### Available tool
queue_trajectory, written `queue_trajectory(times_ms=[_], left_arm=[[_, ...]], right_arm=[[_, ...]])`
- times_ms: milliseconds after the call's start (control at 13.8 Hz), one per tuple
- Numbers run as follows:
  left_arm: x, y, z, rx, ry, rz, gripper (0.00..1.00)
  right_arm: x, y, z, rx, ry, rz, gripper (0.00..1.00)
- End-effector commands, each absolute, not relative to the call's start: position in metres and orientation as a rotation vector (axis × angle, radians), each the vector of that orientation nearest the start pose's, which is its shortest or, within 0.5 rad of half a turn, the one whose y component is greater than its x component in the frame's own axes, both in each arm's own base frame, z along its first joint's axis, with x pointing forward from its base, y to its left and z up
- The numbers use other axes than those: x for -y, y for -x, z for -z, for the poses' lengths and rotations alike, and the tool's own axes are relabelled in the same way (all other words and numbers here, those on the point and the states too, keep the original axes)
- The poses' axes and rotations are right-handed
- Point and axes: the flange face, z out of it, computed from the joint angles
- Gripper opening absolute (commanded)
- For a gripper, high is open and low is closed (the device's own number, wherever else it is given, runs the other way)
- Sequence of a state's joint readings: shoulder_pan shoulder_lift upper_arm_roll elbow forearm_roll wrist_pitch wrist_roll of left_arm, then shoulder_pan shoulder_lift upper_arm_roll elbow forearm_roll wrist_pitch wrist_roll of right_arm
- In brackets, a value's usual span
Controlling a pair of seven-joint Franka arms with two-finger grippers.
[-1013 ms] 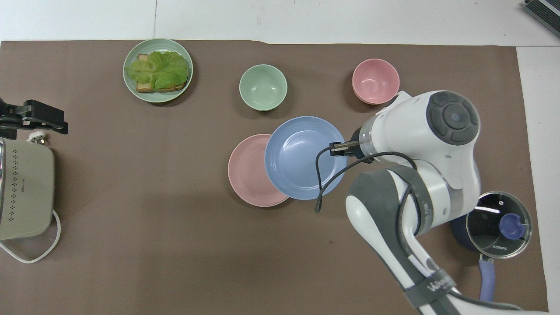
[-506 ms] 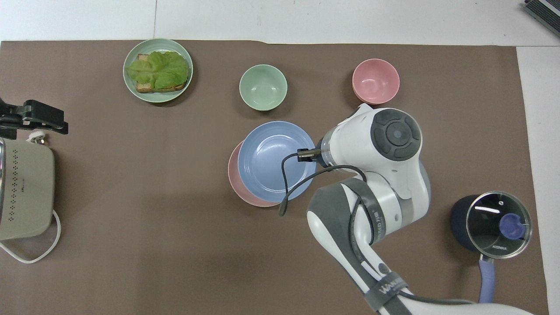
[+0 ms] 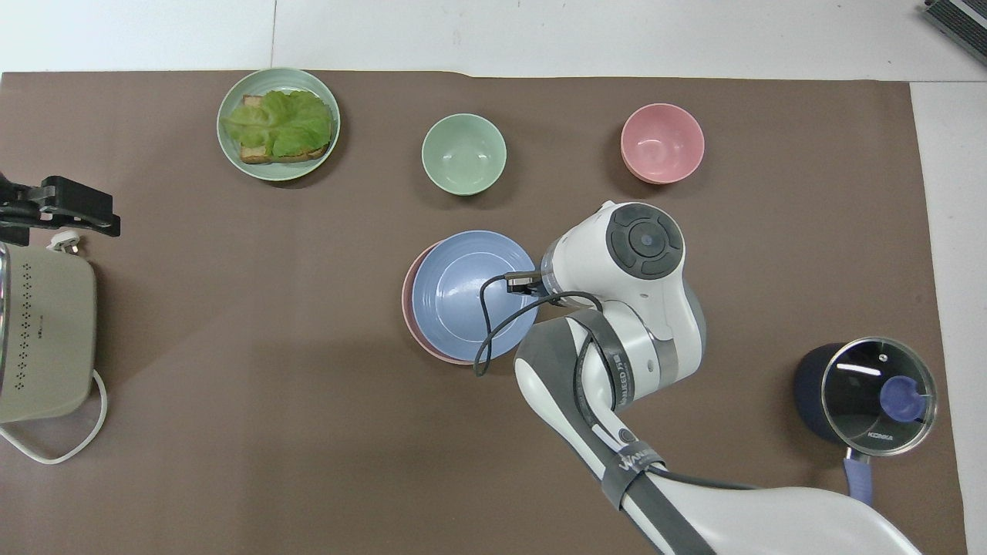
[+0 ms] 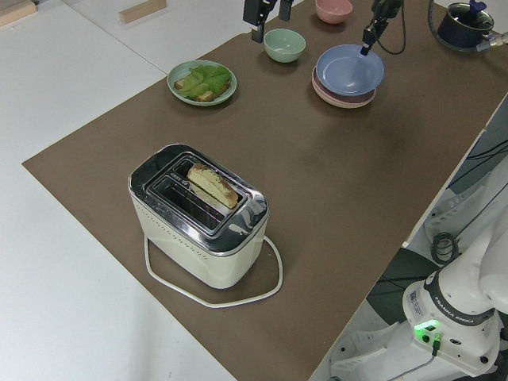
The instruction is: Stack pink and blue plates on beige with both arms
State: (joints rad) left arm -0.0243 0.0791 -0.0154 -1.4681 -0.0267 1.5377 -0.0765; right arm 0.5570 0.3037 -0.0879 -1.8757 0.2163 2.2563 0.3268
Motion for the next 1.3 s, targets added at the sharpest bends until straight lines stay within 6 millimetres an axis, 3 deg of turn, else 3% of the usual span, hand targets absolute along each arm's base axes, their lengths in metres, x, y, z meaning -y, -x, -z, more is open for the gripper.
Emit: queue_trajectory(times_ms=[0,217,289,362,434,506,651,796,1013,1230], left_arm=[[0.024,-0.571,-0.63,0.05,3.162,-0.021,1.0],[0.024,-0.571,-0.63,0.05,3.162,-0.021,1.0],[0.024,-0.571,-0.63,0.05,3.162,-0.021,1.0],[0.024,-0.571,-0.63,0.05,3.162,-0.021,1.0],[0.024,-0.571,-0.63,0.05,3.162,-0.021,1.0],[0.024,-0.571,-0.63,0.05,3.162,-0.021,1.0],[0.023,-0.571,-0.63,0.052,3.161,-0.021,1.0],[0.024,-0.571,-0.63,0.05,3.162,-0.021,1.0],[0.024,-0.571,-0.63,0.05,3.162,-0.021,1.0],[0.024,-0.571,-0.63,0.05,3.162,-0.021,1.0]], right_arm=[[-0.3,-0.556,-0.349,0.005,2.95,0.015,0.0],[-0.302,-0.555,-0.344,-0.023,2.927,-0.011,0.0],[-0.302,-0.555,-0.341,-0.021,2.929,-0.016,0.19],[-0.301,-0.556,-0.341,-0.021,2.93,-0.016,0.5],[-0.301,-0.557,-0.341,-0.021,2.929,-0.013,0.95],[-0.298,-0.561,-0.344,-0.015,2.935,0.001,1.0],[-0.29,-0.567,-0.352,-0.019,2.939,0.024,1.0],[-0.267,-0.577,-0.369,-0.031,2.968,0.074,1.0],[-0.21,-0.594,-0.412,0.022,3.086,0.235,1.0],[-0.16,-0.603,-0.456,-0.054,3.132,0.255,1.0]])
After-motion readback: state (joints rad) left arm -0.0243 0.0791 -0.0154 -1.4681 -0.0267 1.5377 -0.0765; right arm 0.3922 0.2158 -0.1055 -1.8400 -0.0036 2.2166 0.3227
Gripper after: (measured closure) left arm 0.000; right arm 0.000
